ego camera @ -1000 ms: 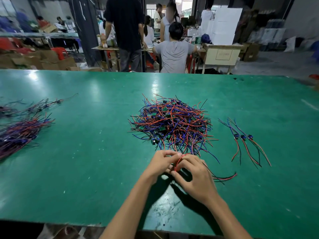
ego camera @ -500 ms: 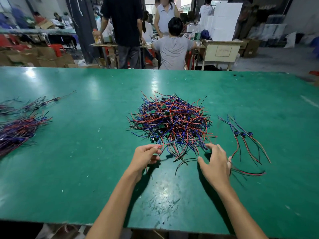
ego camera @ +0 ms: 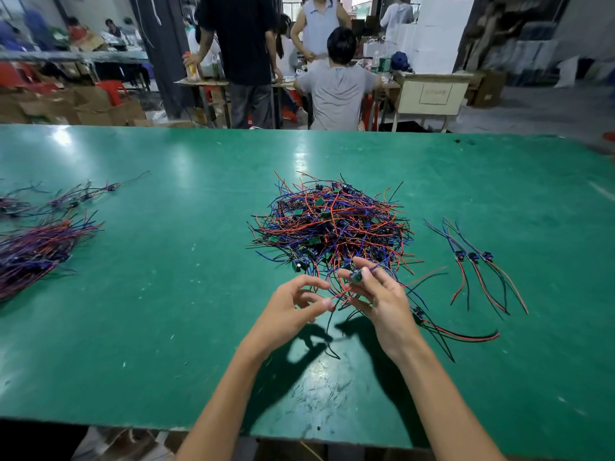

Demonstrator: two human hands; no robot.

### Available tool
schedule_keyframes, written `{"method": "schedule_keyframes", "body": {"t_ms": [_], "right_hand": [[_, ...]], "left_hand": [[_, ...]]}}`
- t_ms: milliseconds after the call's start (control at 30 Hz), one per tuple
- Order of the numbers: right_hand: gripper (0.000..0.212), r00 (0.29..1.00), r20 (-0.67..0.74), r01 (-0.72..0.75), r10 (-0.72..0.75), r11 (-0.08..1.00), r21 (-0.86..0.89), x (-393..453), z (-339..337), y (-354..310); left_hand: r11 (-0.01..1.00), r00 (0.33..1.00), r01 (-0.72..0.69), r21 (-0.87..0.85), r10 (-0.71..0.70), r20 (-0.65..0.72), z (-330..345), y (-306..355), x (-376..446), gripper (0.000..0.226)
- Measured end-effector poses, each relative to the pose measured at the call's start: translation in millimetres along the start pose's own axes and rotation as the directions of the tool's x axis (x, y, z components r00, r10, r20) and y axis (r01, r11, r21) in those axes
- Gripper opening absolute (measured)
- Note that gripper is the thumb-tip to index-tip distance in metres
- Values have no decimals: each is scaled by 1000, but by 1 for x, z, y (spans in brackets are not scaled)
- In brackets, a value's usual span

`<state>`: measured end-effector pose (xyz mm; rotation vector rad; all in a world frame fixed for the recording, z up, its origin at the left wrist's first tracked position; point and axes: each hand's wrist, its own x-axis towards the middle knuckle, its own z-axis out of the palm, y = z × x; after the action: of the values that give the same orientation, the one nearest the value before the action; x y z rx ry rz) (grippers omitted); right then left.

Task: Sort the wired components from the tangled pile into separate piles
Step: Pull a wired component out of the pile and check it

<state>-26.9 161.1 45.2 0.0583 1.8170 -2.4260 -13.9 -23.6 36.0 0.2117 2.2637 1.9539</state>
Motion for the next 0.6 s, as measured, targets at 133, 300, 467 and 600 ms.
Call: {"method": "schedule_keyframes", "body": {"t_ms": [133, 300, 467, 600], "right_hand": [[25, 997, 73, 32, -31, 999, -21, -2, -7, 6], [27, 983, 120, 148, -137, 986, -83, -1, 4, 3], [31, 974, 105, 223, -199, 917, -330, 5, 13, -17], [20, 864, -242, 105, -442, 629, -770, -2, -31, -12]], "left_hand": [[995, 999, -24, 99, 29, -46, 1, 3, -2, 19], [997, 998, -61, -40, 60, -31, 13, 20, -3, 11], [987, 945, -143, -69, 115, -308, -18, 29, 2, 19], [952, 764, -25, 306, 216, -608, -87, 13, 9, 15]]}}
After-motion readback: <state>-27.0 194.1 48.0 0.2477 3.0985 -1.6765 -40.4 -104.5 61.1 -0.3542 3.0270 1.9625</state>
